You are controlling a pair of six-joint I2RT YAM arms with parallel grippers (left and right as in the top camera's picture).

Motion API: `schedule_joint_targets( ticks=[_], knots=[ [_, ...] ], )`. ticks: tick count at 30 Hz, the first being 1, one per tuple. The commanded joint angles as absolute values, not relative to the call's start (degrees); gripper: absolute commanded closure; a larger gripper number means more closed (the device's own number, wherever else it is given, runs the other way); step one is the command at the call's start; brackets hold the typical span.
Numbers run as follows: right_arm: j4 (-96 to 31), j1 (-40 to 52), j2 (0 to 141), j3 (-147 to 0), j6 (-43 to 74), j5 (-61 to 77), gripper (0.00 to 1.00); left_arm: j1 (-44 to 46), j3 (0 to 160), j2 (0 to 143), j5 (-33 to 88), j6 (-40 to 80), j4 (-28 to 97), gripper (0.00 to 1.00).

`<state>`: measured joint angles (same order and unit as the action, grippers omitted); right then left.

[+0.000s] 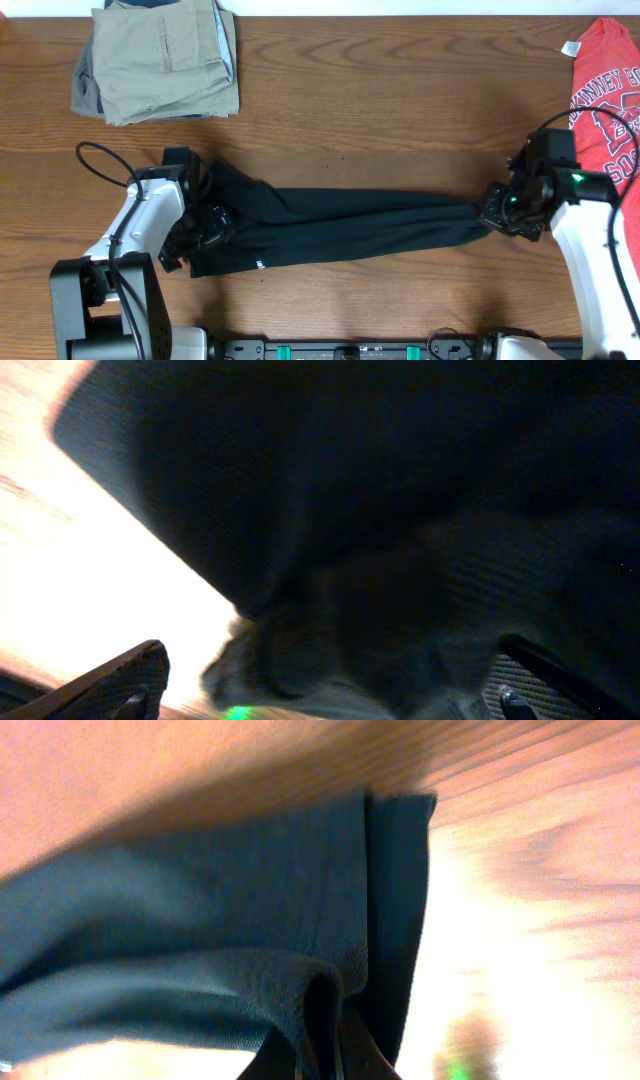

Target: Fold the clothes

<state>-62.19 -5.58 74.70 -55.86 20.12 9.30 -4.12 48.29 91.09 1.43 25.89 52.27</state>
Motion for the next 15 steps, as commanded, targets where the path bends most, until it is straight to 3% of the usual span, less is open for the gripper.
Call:
schedule_joint_targets(
  ticks=[1,15],
  knots=[
    [-63.0,-6.7,72.3,-57.5,21.4,3.4,0.99,-4.4,48.5,90.1,1.6,25.5,52.9,0.01],
    [-63.0,-6.7,73.2,-56.4,21.4,3.4,0.99,-4.3,48.6,72.4,6.3,21.3,53.7,0.01]
  ],
)
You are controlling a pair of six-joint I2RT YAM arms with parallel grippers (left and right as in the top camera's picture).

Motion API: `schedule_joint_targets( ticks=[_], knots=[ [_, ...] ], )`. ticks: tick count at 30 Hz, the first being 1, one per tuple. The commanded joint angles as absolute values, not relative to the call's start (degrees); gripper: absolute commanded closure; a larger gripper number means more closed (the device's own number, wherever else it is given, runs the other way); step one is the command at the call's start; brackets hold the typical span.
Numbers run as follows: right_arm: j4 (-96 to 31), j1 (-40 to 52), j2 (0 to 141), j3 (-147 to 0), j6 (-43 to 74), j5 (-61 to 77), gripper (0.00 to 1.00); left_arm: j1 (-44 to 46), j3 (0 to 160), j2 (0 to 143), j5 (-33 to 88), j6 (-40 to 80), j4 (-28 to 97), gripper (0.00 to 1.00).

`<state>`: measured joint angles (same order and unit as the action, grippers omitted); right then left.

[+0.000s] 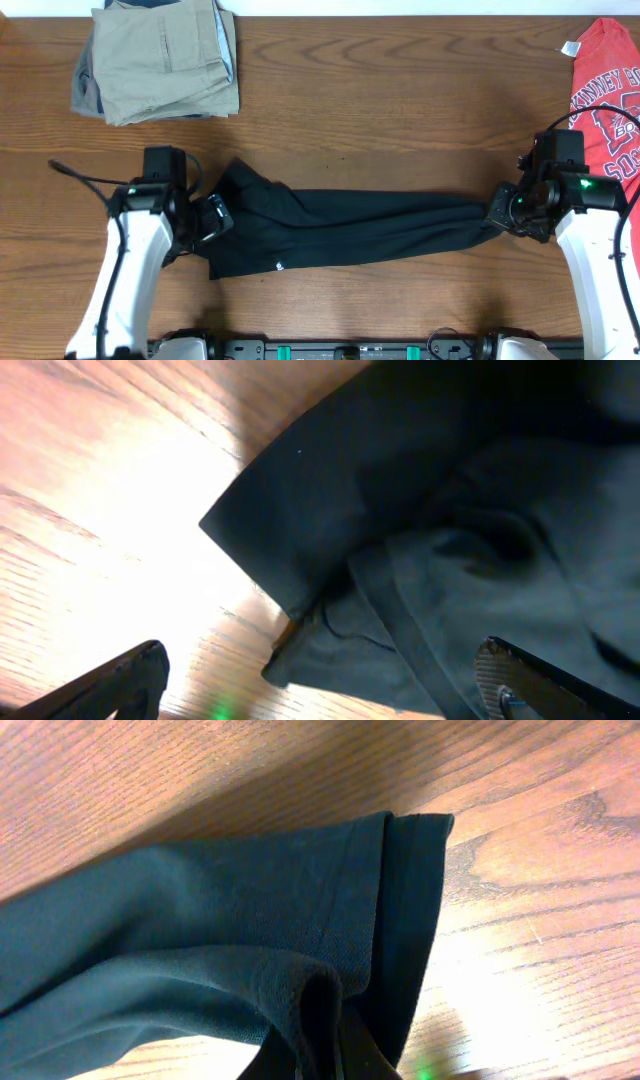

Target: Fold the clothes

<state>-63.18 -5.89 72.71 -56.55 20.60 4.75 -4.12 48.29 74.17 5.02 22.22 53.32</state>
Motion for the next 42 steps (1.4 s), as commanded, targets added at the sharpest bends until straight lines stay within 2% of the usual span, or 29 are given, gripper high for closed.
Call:
schedule_joint_targets(
  ticks=[1,7,15,20,22,24,26,32,39,42],
  knots=[
    [-63.0,-6.7,73.4,-56.1,21.4,3.4,0.99,-4.3,48.6,72.0,6.7,21.3,53.7,0.01],
    [-63.1,-6.7,73.6,-56.0,21.4,1.3,0.99,-4.3,48.6,72.1,7.0,21.3,53.7,0.01],
    [-62.7,-6.8,74.9,-55.4,21.9,-2.7,0.77,-4.3,48.6,72.2,7.0,21.3,54.2,0.01],
    [-61.2,-9.0,76.4,-53.8,24.9,-4.5,0.69,-4.3,48.6,72.2,7.0,21.2,54.9,0.01],
    [-60.4,-10.3,76.9,-53.5,24.9,-4.5,0.54,-4.3,48.6,72.2,7.0,21.0,55.0,0.01],
    [-59.2,-12.4,77.7,-53.5,24.8,-4.5,0.28,-4.3,48.6,72.2,7.0,21.0,55.2,0.01],
    [-58.0,-14.7,78.4,-53.5,24.8,-4.5,0.18,-4.3,48.6,72.2,7.0,21.0,55.3,0.01],
    [-54.1,-21.8,81.6,-53.4,18.3,5.6,0.17,-4.3,48.6,72.2,7.0,21.0,55.4,0.01],
    [-49.4,-22.5,90.3,-52.6,12.6,10.8,0.13,-4.3,48.6,72.2,7.0,21.0,55.7,0.01],
    [-47.8,-22.5,94.9,-52.6,8.4,17.1,0.13,-4.3,48.6,72.2,7.0,21.0,55.9,0.01]
  ],
)
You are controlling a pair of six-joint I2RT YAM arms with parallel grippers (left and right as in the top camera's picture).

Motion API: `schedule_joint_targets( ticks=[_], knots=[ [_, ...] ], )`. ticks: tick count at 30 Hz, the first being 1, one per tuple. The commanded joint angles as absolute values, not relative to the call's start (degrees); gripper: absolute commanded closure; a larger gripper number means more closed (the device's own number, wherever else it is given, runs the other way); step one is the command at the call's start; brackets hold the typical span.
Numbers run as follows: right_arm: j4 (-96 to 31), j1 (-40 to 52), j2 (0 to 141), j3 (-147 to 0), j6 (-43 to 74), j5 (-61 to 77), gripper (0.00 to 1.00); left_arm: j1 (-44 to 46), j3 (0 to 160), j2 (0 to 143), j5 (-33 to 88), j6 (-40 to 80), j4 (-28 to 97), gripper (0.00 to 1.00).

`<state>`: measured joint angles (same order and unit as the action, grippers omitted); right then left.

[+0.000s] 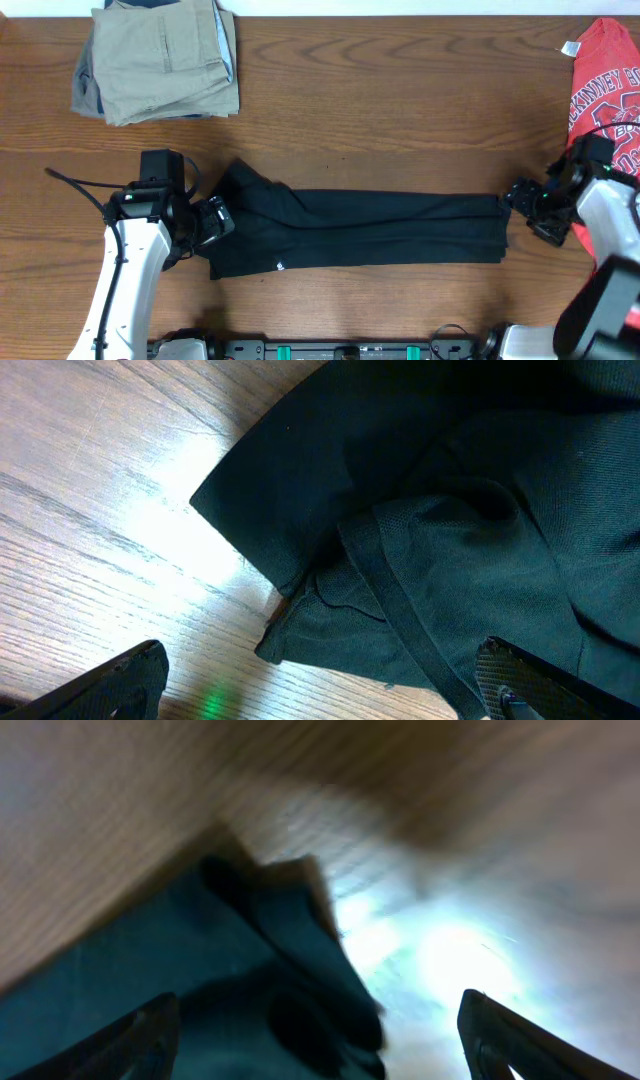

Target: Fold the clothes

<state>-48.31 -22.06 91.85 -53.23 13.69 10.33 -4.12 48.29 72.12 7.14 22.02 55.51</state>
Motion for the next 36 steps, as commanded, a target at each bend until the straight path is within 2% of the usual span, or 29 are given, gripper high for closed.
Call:
schedule_joint_targets(
  ticks=[1,8,12,15,16,19,28,36],
  knots=[
    [-47.5,-22.5,96.6,-52.6,7.2,19.2,0.13,-4.3,48.6,72.2,7.0,21.0,55.9,0.0],
    [-48.2,-22.5,101.3,-52.5,6.5,21.4,0.2,-4.3,48.6,72.2,7.0,21.0,56.1,0.01],
    [-48.2,-22.2,101.4,-51.0,5.1,24.9,0.33,-4.3,48.6,72.2,7.0,21.0,56.1,0.01],
    [-47.9,-21.4,101.4,-49.3,5.0,25.1,0.47,-4.3,48.6,72.2,7.0,21.0,56.1,0.01],
    [-47.9,-21.2,101.4,-48.9,5.1,25.1,0.55,-4.3,48.6,72.2,7.0,21.0,56.1,0.01],
    [-48.0,-20.9,101.4,-48.4,5.1,25.1,0.97,-4.3,48.6,72.2,7.0,21.0,56.1,0.01],
    [-51.2,-21.4,99.6,-50.1,11.1,16.8,0.99,-4.3,48.6,72.2,7.0,21.0,56.1,0.0],
    [-58.8,-21.3,87.4,-55.4,14.3,9.2,0.99,-4.3,48.6,72.2,7.0,21.0,56.1,0.0]
  ],
)
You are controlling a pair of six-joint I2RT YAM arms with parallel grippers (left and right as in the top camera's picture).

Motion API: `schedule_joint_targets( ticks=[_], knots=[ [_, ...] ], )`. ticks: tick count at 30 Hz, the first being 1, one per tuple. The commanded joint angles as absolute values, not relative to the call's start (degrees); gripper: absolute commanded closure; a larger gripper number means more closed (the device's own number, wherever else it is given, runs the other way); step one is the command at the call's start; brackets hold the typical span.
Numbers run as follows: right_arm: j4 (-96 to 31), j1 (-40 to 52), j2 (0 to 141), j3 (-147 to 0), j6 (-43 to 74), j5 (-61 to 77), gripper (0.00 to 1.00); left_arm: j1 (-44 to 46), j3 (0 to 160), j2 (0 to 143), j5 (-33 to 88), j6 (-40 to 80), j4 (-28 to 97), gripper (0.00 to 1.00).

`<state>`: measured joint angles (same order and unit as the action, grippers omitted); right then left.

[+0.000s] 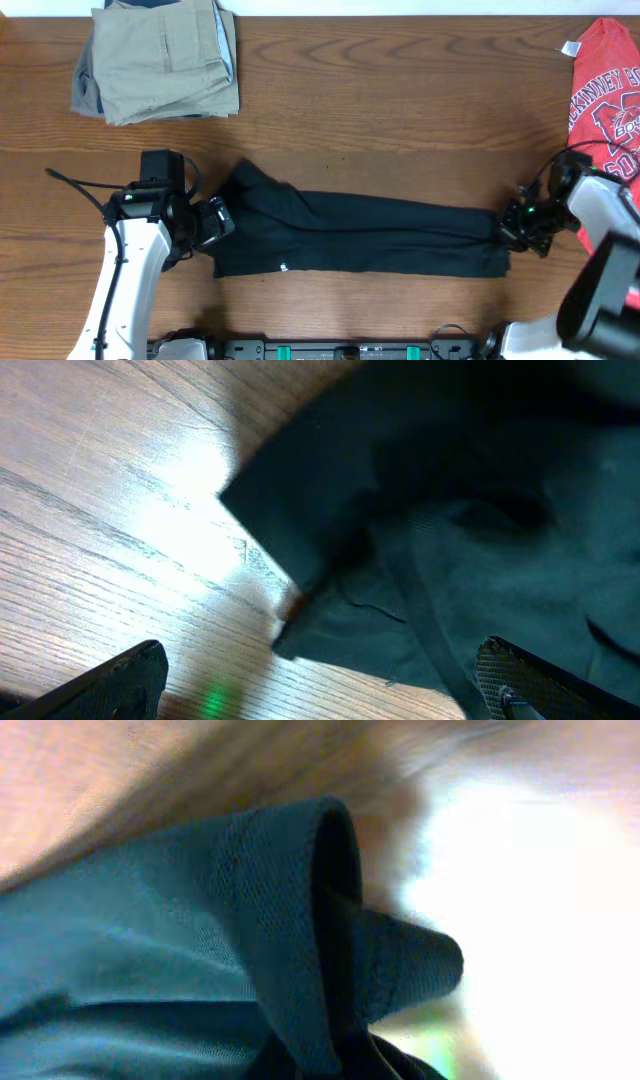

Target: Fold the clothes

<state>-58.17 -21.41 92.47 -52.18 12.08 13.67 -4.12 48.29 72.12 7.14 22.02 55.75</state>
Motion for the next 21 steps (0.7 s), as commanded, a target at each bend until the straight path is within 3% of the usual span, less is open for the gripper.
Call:
schedule_joint_targets(
  ticks=[1,10,21],
  knots=[
    [-59.7,-21.1,85.7,-56.0,14.3,9.2,0.99,-4.3,48.6,72.2,7.0,21.0,56.1,0.0],
    [-63.7,-12.4,80.2,-58.1,16.9,9.5,0.99,-4.3,48.6,72.2,7.0,21.0,56.1,0.0],
    [-55.9,4.9,81.6,-58.1,23.9,15.3,0.99,-4.3,48.6,72.2,7.0,21.0,56.1,0.0]
  ],
)
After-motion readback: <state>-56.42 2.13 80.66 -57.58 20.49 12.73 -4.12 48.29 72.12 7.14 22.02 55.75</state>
